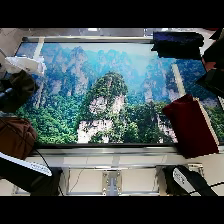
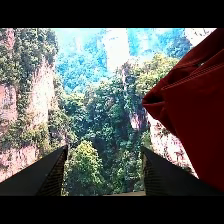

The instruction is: Fold the shirts.

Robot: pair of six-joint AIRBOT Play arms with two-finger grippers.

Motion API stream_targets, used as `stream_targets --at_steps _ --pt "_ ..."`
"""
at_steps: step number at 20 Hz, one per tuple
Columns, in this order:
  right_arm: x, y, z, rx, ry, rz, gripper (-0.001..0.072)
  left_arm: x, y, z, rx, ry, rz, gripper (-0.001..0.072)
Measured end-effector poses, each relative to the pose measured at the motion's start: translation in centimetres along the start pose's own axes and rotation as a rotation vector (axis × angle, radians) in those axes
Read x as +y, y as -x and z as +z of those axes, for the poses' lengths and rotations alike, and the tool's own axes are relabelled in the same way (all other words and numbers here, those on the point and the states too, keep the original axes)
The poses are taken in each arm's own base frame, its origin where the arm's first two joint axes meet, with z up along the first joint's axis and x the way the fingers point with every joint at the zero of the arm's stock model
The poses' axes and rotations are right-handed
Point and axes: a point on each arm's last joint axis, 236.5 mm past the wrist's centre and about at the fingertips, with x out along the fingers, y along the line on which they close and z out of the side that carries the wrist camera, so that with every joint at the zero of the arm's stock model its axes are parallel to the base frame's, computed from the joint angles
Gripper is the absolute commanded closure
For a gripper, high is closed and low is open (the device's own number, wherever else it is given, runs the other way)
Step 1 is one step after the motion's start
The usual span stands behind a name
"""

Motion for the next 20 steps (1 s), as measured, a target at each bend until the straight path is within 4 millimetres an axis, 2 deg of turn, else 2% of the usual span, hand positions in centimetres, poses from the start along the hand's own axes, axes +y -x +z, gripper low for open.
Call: stream_targets --at_steps 2,3,4,6,7,9,11,13,15,16,17,18,20 --pt "0.0 0.0 0.1 -0.004 -0.002 0.000 0.0207 -3.3 1.2 -0.8 0.023 -0.033 -0.061 0.0694" --pt "0.0 0.0 0.1 -0.004 -0.002 0.000 0.0208 -5.6 2.2 -1.6 0.039 -0.073 -0.103 0.0694" --pt "0.0 0.0 0.1 -0.005 -0.002 0.000 0.0208 -8.3 3.3 -2.8 0.060 -0.126 -0.150 0.0694" --pt "0.0 0.0 0.2 -0.006 -0.002 0.001 0.0208 -14.0 6.3 -6.6 0.126 -0.264 -0.258 0.0694" --pt "0.0 0.0 0.2 -0.007 -0.002 0.001 0.0208 -16.9 8.1 -9.1 0.165 -0.334 -0.316 0.0694" --pt "0.0 0.0 0.2 -0.007 -0.001 0.001 0.0208 -22.4 12.5 -15.7 0.267 -0.485 -0.444 0.0694" --pt "0.0 0.0 0.2 -0.007 0.006 0.000 0.0209 -26.2 17.0 -22.4 0.365 -0.610 -0.556 0.0694" --pt "0.0 0.0 0.2 -0.007 0.032 -0.001 0.0208 -28.6 21.3 -29.1 0.472 -0.707 -0.658 0.0694" --pt "0.0 0.0 0.2 -0.008 0.061 -0.002 0.0208 -29.6 25.1 -35.3 0.585 -0.778 -0.739 0.0693" --pt "-0.1 0.0 0.2 -0.007 0.076 -0.003 0.0208 -29.4 26.6 -38.0 0.643 -0.812 -0.764 0.0603" --pt "-0.1 0.0 0.2 -0.007 0.090 -0.003 0.0208 -29.0 27.7 -40.4 0.699 -0.846 -0.778 0.0242" --pt "-0.1 0.0 0.2 -0.007 0.104 -0.004 0.0208 -28.2 28.8 -42.9 0.756 -0.886 -0.787 0.0005" --pt "-0.1 0.0 0.2 -0.007 0.137 -0.005 0.0208 -26.0 29.8 -46.4 0.839 -0.990 -0.766 -0.0011"
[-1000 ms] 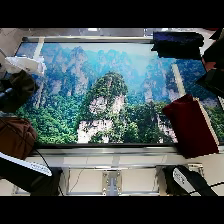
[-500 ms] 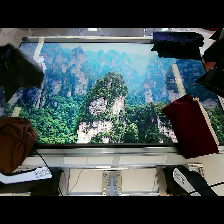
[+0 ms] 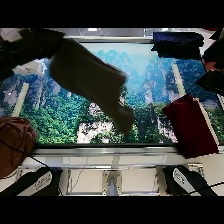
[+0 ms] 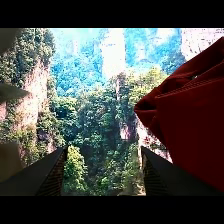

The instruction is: Fold the shirts.

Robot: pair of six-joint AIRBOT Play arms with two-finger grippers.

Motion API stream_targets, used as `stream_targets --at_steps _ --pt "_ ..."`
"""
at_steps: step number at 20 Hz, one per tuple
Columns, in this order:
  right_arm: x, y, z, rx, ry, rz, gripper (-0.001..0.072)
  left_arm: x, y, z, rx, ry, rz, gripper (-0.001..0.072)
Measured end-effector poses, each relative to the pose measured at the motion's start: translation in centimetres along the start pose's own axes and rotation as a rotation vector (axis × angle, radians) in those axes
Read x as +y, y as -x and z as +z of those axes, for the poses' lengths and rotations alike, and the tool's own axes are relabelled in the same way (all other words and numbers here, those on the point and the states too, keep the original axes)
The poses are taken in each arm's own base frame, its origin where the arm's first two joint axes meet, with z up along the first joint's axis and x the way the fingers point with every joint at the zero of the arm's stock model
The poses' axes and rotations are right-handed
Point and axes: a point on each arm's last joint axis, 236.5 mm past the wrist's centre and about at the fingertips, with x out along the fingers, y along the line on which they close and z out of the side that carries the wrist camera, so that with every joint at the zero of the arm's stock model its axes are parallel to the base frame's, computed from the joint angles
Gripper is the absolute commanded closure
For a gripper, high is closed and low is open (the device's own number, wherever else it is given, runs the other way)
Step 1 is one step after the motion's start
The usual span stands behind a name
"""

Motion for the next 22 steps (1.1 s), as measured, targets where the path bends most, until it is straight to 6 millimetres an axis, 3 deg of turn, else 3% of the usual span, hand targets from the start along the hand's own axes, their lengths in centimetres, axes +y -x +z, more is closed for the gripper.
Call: stream_targets --at_steps 2,3,5,9,12,16,22 --pt "-0.1 0.0 0.0 0.000 0.036 -0.004 0.0208 0.7 -1.2 -3.1 0.112 -0.076 0.066 -0.0010" --pt "-0.2 0.0 0.0 0.000 0.052 -0.009 0.0208 2.1 -1.3 -4.6 0.174 -0.105 0.129 -0.0009" --pt "-0.6 0.0 0.0 0.000 0.078 -0.024 0.0208 7.1 -0.7 -7.4 0.290 -0.088 0.325 -0.0006" --pt "-1.9 0.1 0.5 -0.015 0.115 -0.080 0.0207 18.5 2.4 -14.4 0.481 0.141 0.711 0.0009" --pt "-2.5 0.0 0.7 -0.017 0.126 -0.106 0.0208 23.4 3.1 -21.7 0.613 0.339 0.811 0.0008" --pt "-2.9 -0.8 0.7 0.002 0.127 -0.113 0.0208 26.0 2.3 -28.8 0.709 0.529 0.830 0.0008" --pt "-3.1 -2.5 0.6 0.046 0.118 -0.098 0.0208 24.6 1.8 -34.3 0.846 0.601 0.780 0.0009"
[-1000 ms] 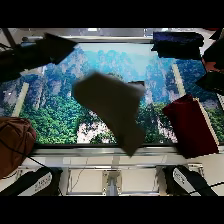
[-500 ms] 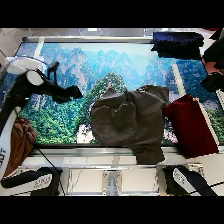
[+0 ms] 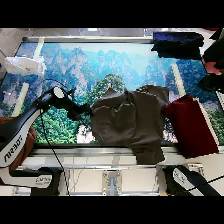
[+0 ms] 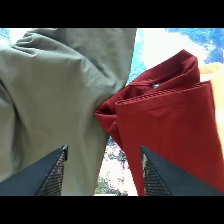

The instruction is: Fold the shirts.

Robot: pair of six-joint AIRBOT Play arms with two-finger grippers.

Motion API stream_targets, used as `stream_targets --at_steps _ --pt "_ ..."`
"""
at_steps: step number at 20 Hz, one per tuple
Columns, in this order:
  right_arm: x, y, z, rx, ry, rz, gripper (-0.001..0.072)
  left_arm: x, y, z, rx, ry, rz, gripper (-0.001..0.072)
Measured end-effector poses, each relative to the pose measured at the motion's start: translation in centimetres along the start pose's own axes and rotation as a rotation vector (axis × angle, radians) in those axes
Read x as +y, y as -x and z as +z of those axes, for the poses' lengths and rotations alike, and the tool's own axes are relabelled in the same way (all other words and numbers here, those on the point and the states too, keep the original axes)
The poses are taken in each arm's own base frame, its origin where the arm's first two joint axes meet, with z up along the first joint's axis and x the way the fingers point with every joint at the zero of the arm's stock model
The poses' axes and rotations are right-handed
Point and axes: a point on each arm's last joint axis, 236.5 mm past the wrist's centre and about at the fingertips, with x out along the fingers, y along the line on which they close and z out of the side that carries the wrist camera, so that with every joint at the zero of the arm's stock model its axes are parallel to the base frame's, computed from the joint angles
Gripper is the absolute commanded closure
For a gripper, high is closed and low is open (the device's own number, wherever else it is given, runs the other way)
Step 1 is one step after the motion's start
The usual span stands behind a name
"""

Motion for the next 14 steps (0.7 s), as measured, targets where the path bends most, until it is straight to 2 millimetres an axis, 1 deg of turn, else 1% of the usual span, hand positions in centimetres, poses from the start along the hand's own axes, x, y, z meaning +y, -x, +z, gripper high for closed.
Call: stream_targets --at_steps 3,7,8,9,10,11,12,14 --pt "0.5 -0.7 0.1 0.015 -0.004 0.027 0.0208 -1.0 -1.4 -1.5 0.040 -0.018 -0.045 0.0008" --pt "0.8 -1.1 0.1 0.023 -0.007 0.045 0.0208 -2.3 -2.9 -2.2 0.058 -0.043 -0.086 0.0009" --pt "0.8 -1.1 0.1 0.024 -0.007 0.047 0.0208 -2.6 -3.3 -2.4 0.065 -0.043 -0.094 0.0029" --pt "0.9 -1.2 0.1 0.025 -0.008 0.049 0.0208 -2.9 -3.7 -2.6 0.073 -0.042 -0.103 0.0204" --pt "0.9 -1.2 0.1 0.026 -0.008 0.050 0.0208 -2.9 -4.1 -2.6 0.073 -0.047 -0.101 0.0464" --pt "0.9 -1.2 0.1 0.027 -0.008 0.051 0.0208 -2.7 -4.4 -2.6 0.069 -0.053 -0.092 0.0702" --pt "0.9 -1.3 0.1 0.028 -0.008 0.052 0.0208 -2.6 -4.5 -2.4 0.061 -0.056 -0.089 0.0693" --pt "0.9 -1.3 0.1 0.028 -0.008 0.052 0.0208 -3.1 -4.0 -2.0 0.046 -0.047 -0.117 0.0694"
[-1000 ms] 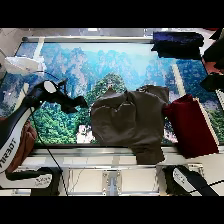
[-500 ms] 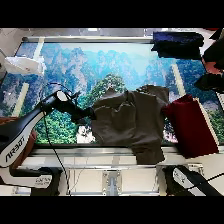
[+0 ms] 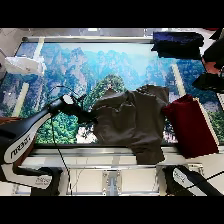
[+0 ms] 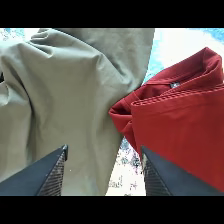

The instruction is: Fold the shirts.

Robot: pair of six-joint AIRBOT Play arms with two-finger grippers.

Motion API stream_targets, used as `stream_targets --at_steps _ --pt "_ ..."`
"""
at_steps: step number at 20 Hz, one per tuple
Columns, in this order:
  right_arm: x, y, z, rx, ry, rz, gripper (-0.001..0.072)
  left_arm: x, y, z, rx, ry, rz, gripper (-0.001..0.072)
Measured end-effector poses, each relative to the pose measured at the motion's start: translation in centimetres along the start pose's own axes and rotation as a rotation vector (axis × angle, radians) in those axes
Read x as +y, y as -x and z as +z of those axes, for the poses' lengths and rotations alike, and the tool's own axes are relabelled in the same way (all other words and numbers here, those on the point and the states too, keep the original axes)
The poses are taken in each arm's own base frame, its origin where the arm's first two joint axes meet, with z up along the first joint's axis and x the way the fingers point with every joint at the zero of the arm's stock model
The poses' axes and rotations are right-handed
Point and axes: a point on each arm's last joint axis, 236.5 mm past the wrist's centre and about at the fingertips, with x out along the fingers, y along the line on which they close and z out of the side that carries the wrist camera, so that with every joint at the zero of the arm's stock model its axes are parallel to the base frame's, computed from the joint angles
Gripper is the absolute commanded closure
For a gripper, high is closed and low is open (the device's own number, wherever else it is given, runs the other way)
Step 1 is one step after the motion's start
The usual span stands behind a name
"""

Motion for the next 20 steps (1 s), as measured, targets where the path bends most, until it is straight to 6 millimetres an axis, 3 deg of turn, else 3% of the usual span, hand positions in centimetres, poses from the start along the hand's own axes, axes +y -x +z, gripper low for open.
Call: stream_targets --at_steps 3,6,8,11,15,16,17,18,20 --pt "-0.2 -0.1 0.2 -0.008 0.001 -0.009 0.0208 0.1 3.2 2.5 -0.101 -0.003 -0.039 0.0694" --pt "-0.5 -0.4 0.4 -0.008 -0.001 -0.015 0.0208 1.8 9.5 6.4 -0.276 0.047 -0.074 0.0695" --pt "-0.4 -1.1 0.3 0.011 -0.007 -0.003 0.0208 4.0 14.5 9.0 -0.414 0.097 -0.081 0.0695" --pt "0.5 -3.6 -0.8 0.077 -0.029 0.047 0.0208 7.7 20.8 11.5 -0.585 0.167 -0.074 0.0695" --pt "3.6 -8.3 -3.6 0.215 -0.005 0.118 0.0208 10.7 26.5 14.6 -0.801 0.211 -0.038 0.0691" --pt "4.8 -9.7 -4.4 0.246 0.015 0.136 0.0208 11.1 27.2 15.2 -0.836 0.216 -0.031 0.0580" --pt "6.0 -10.9 -4.8 0.261 0.038 0.150 0.0208 11.5 27.7 15.8 -0.860 0.217 -0.021 0.0248" --pt "7.0 -12.0 -5.1 0.268 0.060 0.161 0.0208 11.9 28.0 16.3 -0.878 0.222 -0.015 0.0038" --pt "9.1 -13.7 -5.2 0.260 0.096 0.179 0.0208 12.9 28.6 16.9 -0.911 0.236 -0.002 0.0038"
